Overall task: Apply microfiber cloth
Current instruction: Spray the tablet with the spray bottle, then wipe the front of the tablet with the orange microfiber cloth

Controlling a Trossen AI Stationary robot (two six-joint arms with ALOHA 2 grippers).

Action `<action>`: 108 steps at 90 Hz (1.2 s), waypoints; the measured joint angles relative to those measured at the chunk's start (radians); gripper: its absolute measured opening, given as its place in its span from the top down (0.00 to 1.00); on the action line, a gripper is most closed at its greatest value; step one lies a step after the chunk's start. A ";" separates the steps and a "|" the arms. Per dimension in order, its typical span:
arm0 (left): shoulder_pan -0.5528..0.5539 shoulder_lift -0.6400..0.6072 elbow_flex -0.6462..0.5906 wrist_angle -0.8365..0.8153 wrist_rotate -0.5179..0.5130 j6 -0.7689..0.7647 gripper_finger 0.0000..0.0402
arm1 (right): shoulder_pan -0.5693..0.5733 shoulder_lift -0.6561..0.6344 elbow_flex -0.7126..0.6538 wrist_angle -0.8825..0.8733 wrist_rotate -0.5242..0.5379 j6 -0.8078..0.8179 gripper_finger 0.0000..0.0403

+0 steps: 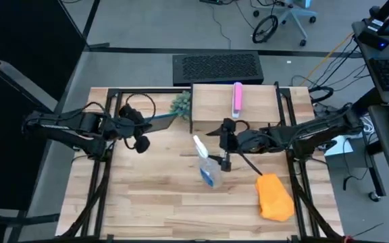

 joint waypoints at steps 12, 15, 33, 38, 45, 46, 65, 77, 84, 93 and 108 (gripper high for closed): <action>-0.015 0.000 0.000 -0.015 0.030 -0.011 0.98 | 0.000 -0.003 0.000 -0.048 0.000 0.017 0.12; -0.017 0.000 0.000 -0.014 0.035 -0.011 0.98 | 0.000 -0.003 0.000 -0.057 0.000 0.020 0.12; -0.021 0.004 0.000 -0.015 0.058 -0.010 0.98 | 0.000 -0.004 0.000 -0.102 0.001 0.020 0.12; -0.021 0.004 0.000 -0.016 0.072 -0.011 0.98 | 0.000 -0.005 0.001 -0.137 0.000 0.028 0.12; -0.022 0.004 0.000 -0.016 0.097 -0.011 0.98 | 0.000 -0.005 0.001 -0.201 -0.011 0.052 0.12; -0.022 0.004 0.000 -0.016 0.101 -0.011 0.98 | -0.001 -0.005 0.001 -0.210 -0.015 0.055 0.12; -0.056 0.031 0.000 -0.061 0.231 -0.085 0.98 | 0.011 -0.010 0.001 -0.435 -0.029 0.156 0.12; -0.131 0.063 0.000 -0.077 0.351 -0.171 0.98 | 0.068 -0.016 0.001 -0.591 -0.036 0.267 0.12; -0.184 0.097 0.000 -0.033 0.431 -0.226 0.98 | 0.112 -0.016 0.001 -0.632 -0.050 0.327 0.12; -0.258 0.153 0.000 0.091 0.475 -0.276 0.98 | 0.178 -0.016 0.000 -0.644 -0.050 0.396 0.12; -0.349 0.274 0.000 0.316 0.450 -0.333 0.98 | 0.305 -0.016 -0.039 -0.639 0.019 0.532 0.12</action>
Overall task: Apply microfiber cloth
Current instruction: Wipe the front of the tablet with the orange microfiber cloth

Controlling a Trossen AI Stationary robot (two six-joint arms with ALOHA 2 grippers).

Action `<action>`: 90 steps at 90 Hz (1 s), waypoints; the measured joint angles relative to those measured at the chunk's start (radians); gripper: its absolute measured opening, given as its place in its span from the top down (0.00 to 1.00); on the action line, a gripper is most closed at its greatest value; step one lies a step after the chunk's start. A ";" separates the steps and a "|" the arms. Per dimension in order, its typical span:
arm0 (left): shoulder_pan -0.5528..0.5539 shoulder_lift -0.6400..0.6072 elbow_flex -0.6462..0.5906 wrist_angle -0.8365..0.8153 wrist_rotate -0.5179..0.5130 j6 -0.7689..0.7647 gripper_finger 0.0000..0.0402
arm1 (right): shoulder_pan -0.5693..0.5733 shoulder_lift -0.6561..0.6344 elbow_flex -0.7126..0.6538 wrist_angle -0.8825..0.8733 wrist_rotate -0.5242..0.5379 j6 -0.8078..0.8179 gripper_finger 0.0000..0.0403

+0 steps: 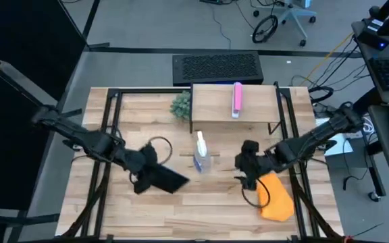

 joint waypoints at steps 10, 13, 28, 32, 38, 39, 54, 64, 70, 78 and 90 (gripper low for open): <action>-0.059 0.094 0.000 0.089 -0.042 -0.053 0.98 | 0.094 0.000 -0.041 0.005 0.071 0.125 0.12; -0.075 0.124 0.000 0.113 -0.055 -0.073 0.98 | 0.121 0.000 -0.055 0.013 0.092 0.165 0.12; -0.136 0.265 0.000 0.284 -0.112 -0.128 0.98 | 0.235 0.000 -0.108 0.082 0.170 0.319 0.12; -0.148 0.297 0.000 0.339 -0.140 -0.142 0.98 | 0.262 0.000 -0.115 0.100 0.191 0.346 0.12; -0.165 0.341 0.000 0.413 -0.183 -0.157 0.98 | 0.295 0.000 -0.120 0.108 0.209 0.377 0.12; -0.167 0.348 0.000 0.424 -0.190 -0.160 0.98 | 0.300 0.000 -0.120 0.109 0.212 0.382 0.12; -0.181 0.456 0.000 0.589 -0.264 -0.189 0.98 | 0.374 0.000 -0.120 0.122 0.274 0.445 0.12; -0.181 0.532 0.000 0.709 -0.288 -0.201 0.98 | 0.413 0.003 -0.120 0.124 0.317 0.476 0.12; -0.181 0.581 0.000 0.796 -0.294 -0.202 0.98 | 0.433 0.006 -0.120 0.125 0.327 0.498 0.12; -0.180 0.635 0.000 0.899 -0.297 -0.202 0.98 | 0.455 0.019 -0.120 0.128 0.330 0.524 0.12; -0.181 0.708 0.000 1.007 -0.330 -0.230 0.98 | 0.489 0.065 -0.120 0.142 0.330 0.571 0.12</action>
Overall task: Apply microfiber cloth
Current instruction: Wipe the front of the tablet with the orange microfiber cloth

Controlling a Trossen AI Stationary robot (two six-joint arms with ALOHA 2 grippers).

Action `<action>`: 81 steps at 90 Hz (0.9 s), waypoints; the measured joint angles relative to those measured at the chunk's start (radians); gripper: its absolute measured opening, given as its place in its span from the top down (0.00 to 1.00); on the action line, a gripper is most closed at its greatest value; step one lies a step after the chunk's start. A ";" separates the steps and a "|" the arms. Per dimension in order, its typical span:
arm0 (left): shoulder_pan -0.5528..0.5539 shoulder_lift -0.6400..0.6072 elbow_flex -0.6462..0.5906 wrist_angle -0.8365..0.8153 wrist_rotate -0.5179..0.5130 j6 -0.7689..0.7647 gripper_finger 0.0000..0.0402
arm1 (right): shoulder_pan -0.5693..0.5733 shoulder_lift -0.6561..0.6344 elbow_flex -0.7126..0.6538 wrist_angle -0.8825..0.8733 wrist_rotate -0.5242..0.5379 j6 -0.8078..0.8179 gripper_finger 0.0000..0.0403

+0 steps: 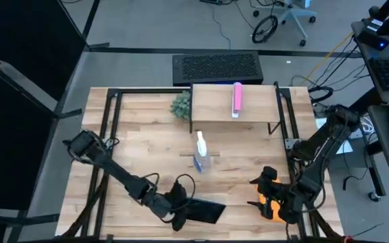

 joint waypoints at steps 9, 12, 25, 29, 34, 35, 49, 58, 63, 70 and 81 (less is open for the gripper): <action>0.002 0.042 0.002 0.045 -0.038 -0.031 0.98 | 0.020 0.047 0.000 0.012 -0.001 0.030 0.12; 0.003 0.056 0.003 0.067 -0.051 -0.039 0.98 | 0.024 0.062 0.000 0.019 0.000 0.040 0.12; 0.019 0.119 0.003 0.192 -0.067 -0.051 0.97 | 0.038 0.127 0.000 0.049 -0.001 0.075 0.12; 0.022 0.133 0.003 0.211 -0.067 -0.051 0.94 | 0.041 0.146 0.000 0.053 -0.004 0.087 0.12; 0.025 0.142 0.002 0.213 -0.067 -0.053 0.91 | 0.044 0.164 0.000 0.056 -0.006 0.097 0.12; 0.025 0.144 0.002 0.213 -0.067 -0.053 0.91 | 0.044 0.167 0.000 0.058 -0.006 0.098 0.12; 0.034 0.157 0.002 0.212 -0.067 -0.049 0.87 | 0.041 0.194 0.000 0.064 -0.001 0.107 0.12; 0.045 0.157 0.002 0.208 -0.068 -0.046 0.86 | 0.036 0.207 0.000 0.064 0.000 0.107 0.12; 0.051 0.157 0.002 0.206 -0.068 -0.038 0.84 | 0.035 0.213 0.000 0.063 0.000 0.107 0.12; 0.055 0.157 0.002 0.200 -0.066 -0.016 0.78 | 0.035 0.219 0.000 0.063 -0.003 0.107 0.12; 0.056 0.157 0.002 0.199 -0.028 0.018 0.66 | 0.035 0.226 0.000 0.063 -0.006 0.107 0.12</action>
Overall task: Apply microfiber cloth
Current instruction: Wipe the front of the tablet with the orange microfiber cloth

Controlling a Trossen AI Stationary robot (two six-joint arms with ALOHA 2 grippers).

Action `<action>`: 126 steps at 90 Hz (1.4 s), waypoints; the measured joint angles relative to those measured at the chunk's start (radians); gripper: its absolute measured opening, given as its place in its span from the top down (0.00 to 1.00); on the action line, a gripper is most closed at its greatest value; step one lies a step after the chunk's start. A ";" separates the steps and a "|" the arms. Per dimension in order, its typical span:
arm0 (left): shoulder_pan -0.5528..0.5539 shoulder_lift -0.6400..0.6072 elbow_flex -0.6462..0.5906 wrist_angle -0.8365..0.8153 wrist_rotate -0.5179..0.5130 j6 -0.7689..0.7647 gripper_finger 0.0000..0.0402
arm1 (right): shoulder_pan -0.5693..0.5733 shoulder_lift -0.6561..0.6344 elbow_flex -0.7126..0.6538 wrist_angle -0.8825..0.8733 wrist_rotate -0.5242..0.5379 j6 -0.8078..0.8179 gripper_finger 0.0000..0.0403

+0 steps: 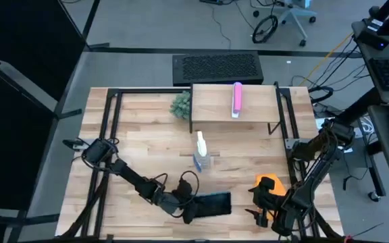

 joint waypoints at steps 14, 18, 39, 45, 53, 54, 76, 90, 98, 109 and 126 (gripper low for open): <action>0.000 0.000 0.000 0.004 0.114 0.097 0.52 | 0.000 0.000 0.000 -0.003 -0.004 0.000 0.12; 0.000 0.000 0.000 -0.004 0.133 0.115 0.49 | 0.000 0.000 0.000 -0.003 -0.005 0.000 0.12; -0.001 -0.001 0.000 -0.073 0.139 0.145 0.45 | 0.000 0.000 0.000 -0.010 -0.005 -0.003 0.12; -0.008 -0.018 -0.001 -0.083 0.135 0.151 0.47 | 0.000 -0.004 0.009 -0.020 -0.018 -0.020 0.12; -0.025 -0.056 -0.001 -0.095 0.107 0.153 0.49 | 0.000 -0.015 0.033 -0.064 -0.049 -0.045 0.12; -0.028 -0.062 -0.001 -0.099 0.102 0.154 0.49 | 0.000 -0.017 0.035 -0.071 -0.053 -0.045 0.12; -0.107 -0.100 0.135 -0.250 -0.038 0.196 0.61 | -0.005 -0.048 0.044 -0.198 -0.108 -0.045 0.15; -0.131 -0.022 0.328 -0.538 -0.044 0.176 0.72 | -0.005 -0.049 0.044 -0.198 -0.105 -0.048 0.16; -0.134 0.026 0.397 -0.601 -0.042 0.170 0.79 | -0.005 -0.049 0.044 -0.141 -0.083 -0.081 0.16; -0.138 0.087 0.448 -0.592 -0.026 0.163 0.87 | -0.010 -0.035 0.044 0.004 -0.040 -0.189 0.16; -0.140 0.136 0.455 -0.597 -0.017 0.144 0.96 | -0.047 0.019 0.044 0.134 -0.026 -0.298 0.16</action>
